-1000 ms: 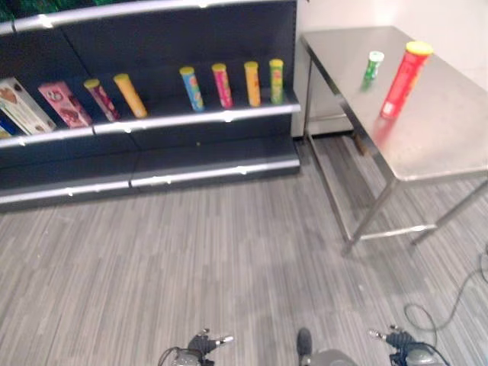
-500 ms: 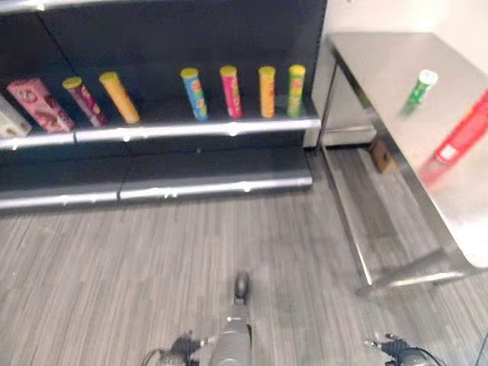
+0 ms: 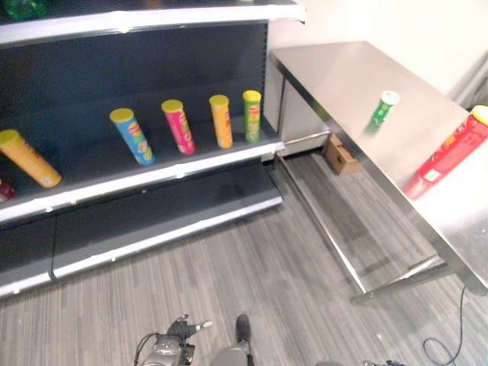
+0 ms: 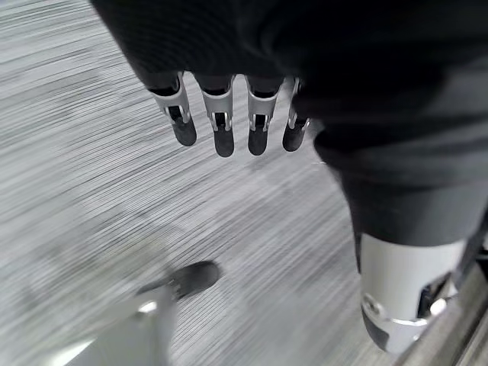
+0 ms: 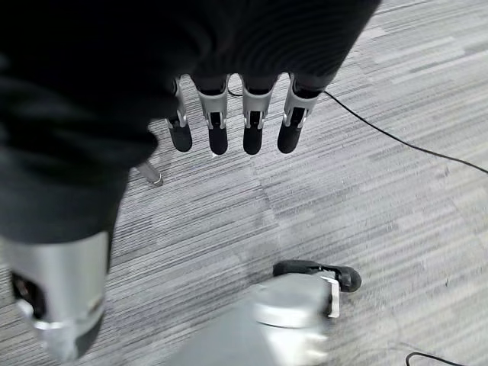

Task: Put the goods on the table back onto the shelves and tidy them up.

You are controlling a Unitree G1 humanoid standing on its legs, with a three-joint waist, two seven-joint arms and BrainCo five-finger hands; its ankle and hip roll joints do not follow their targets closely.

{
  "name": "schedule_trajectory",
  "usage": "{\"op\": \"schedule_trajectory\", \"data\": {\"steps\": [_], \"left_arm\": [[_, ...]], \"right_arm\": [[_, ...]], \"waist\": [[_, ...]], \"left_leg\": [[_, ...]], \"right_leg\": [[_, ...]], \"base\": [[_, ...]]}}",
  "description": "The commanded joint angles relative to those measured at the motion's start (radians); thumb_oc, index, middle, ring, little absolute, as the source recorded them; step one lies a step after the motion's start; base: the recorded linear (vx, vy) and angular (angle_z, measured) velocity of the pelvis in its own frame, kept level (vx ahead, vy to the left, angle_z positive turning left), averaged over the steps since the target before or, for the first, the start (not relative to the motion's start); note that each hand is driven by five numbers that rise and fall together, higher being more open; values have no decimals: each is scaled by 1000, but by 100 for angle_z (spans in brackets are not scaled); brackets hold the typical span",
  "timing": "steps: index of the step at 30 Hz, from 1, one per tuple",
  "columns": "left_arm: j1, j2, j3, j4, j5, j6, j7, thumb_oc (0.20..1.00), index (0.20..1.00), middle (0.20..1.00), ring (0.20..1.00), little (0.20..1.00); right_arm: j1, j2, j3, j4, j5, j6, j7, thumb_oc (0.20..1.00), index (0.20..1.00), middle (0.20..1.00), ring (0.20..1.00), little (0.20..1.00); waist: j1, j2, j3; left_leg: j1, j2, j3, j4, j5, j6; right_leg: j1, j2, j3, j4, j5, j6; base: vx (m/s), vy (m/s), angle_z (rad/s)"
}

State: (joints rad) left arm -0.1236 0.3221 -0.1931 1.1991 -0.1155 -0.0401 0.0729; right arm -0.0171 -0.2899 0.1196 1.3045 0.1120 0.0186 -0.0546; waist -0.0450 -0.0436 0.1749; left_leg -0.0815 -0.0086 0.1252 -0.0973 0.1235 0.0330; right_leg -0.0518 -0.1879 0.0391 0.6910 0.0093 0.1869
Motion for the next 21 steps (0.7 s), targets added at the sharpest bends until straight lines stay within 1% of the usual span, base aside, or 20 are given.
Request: {"op": "schedule_trajectory", "data": {"steps": [1, 2, 4, 5, 6, 8, 10, 11, 12, 13, 15, 17, 18, 19, 20, 21], "left_arm": [[13, 22, 1, -19, -1, -5, 9, 1000, 1000, 1000, 1000, 1000], [13, 22, 1, -19, -1, -5, 9, 1000, 1000, 1000, 1000, 1000], [3, 27, -2, -17, 4, -5, 9, 1000, 1000, 1000, 1000, 1000], [2, 27, -5, -18, 7, -5, 7, 1000, 1000, 1000, 1000, 1000], [-1, 24, -12, -17, 23, -4, 8, 1000, 1000, 1000, 1000, 1000], [-5, 19, -19, -13, 39, -5, 6, 1000, 1000, 1000, 1000, 1000], [-8, 16, -26, -11, 53, -7, 5, 1000, 1000, 1000, 1000, 1000], [-8, 16, -26, -11, 53, -7, 5, 1000, 1000, 1000, 1000, 1000], [-10, 12, -33, -11, 60, -10, 5, 1000, 1000, 1000, 1000, 1000], [-9, 9, -35, -9, 63, -10, 4, 1000, 1000, 1000, 1000, 1000], [-7, 3, -38, -9, 65, -10, 1, 1000, 1000, 1000, 1000, 1000], [-5, -2, -40, -2, 69, -10, -3, 1000, 1000, 1000, 1000, 1000], [-4, -4, -41, -1, 69, -10, -6, 1000, 1000, 1000, 1000, 1000], [-3, -7, -39, -5, 64, -11, -10, 1000, 1000, 1000, 1000, 1000], [-3, -7, -39, -6, 64, -11, -10, 1000, 1000, 1000, 1000, 1000], [-2, -10, -35, -18, 50, -12, -15, 1000, 1000, 1000, 1000, 1000]], "right_arm": [[-23, -48, -26, -31, 31, -8, -22, 1000, 1000, 1000, 1000, 1000], [-23, -48, -26, -31, 31, -8, -22, 1000, 1000, 1000, 1000, 1000], [-24, -54, -37, -26, 41, -6, -29, 1000, 1000, 1000, 1000, 1000], [-26, -56, -40, -28, 44, -4, -33, 1000, 1000, 1000, 1000, 1000], [-26, -61, -46, -29, 55, -4, -37, 1000, 1000, 1000, 1000, 1000], [-25, -64, -52, -26, 64, -4, -38, 1000, 1000, 1000, 1000, 1000], [-17, -65, -56, -24, 69, -6, -41, 1000, 1000, 1000, 1000, 1000], [-17, -65, -57, -24, 69, -6, -41, 1000, 1000, 1000, 1000, 1000], [-6, -64, -61, -19, 77, -7, -43, 1000, 1000, 1000, 1000, 1000], [-2, -65, -66, -16, 81, -8, -45, 1000, 1000, 1000, 1000, 1000], [7, -69, -75, -10, 89, -10, -47, 1000, 1000, 1000, 1000, 1000], [16, -71, -83, -8, 100, -13, -46, 1000, 1000, 1000, 1000, 1000], [21, -74, -87, -7, 105, -15, -43, 1000, 1000, 1000, 1000, 1000], [22, -76, -83, -6, 107, -16, -39, 1000, 1000, 1000, 1000, 1000], [22, -76, -83, -6, 107, -16, -39, 1000, 1000, 1000, 1000, 1000], [18, -79, -71, -8, 107, -18, -37, 1000, 1000, 1000, 1000, 1000]], "waist": [[-26, 33, 27], [-26, 33, 28], [-33, 40, 36], [-36, 41, 39], [-47, 38, 42], [-64, 32, 48], [-78, 23, 57], [-78, 23, 57], [-82, 13, 46], [-85, 11, 38], [-91, 13, 22], [-101, 13, 11], [-105, 11, 9], [-107, 5, 11], [-107, 5, 12], [-99, 1, 21]], "left_leg": [[73, 46, 7, 10, -98, -37], [73, 46, 6, 10, -98, -37], [91, 48, 22, 10, -118, -42], [100, 49, 31, 10, -126, -45], [124, 48, 46, 10, -144, -49], [148, 45, 53, 10, -160, -53], [170, 43, 67, 10, -174, -59], [170, 43, 67, 10, -175, -59], [181, 41, 73, 10, -186, -64], [187, 44, 77, 10, -190, -70], [197, 58, 85, 10, -195, -84], [211, 76, 92, 27, -206, -101], [207, 89, 95, 77, -225, -110], [192, 117, 106, 181, -248, -132], [190, 119, 105, 187, -251, -132], [152, 148, 104, 326, -219, -147]], "right_leg": [[-3, -24, -167, -224, -7, -26], [-2, -24, -167, -225, -7, -26], [-26, -18, -231, -324, -59, -33], [-35, -15, -255, -378, -67, -31], [-52, 1, -273, -483, -55, -22], [-79, 16, -262, -573, -16, -8], [-89, 23, -265, -637, 21, 4], [-89, 23, -265, -637, 21, 4], [-62, 22, -269, -670, 30, -1], [-47, 26, -269, -688, 31, -2], [-14, 35, -280, -719, 32, -5], [13, 51, -277, -733, 22, -15], [29, 58, -276, -740, 14, -22], [63, 71, -281, -757, -8, -39], [64, 72, -282, -757, -8, -40], [100, 89, -281, -770, -30, -66]], "base": [[222, 245, 0], [251, 186, -8], [157, 33, -25], [238, -18, -41], [243, -40, -52], [213, -46, -49], [163, -56, -12], [181, -103, -4], [162, -118, -5], [219, -163, -3], [161, -141, 0], [161, -163, 3], [193, -251, 0], [138, -205, -7], [152, -257, -11], [81, -196, -12]]}}
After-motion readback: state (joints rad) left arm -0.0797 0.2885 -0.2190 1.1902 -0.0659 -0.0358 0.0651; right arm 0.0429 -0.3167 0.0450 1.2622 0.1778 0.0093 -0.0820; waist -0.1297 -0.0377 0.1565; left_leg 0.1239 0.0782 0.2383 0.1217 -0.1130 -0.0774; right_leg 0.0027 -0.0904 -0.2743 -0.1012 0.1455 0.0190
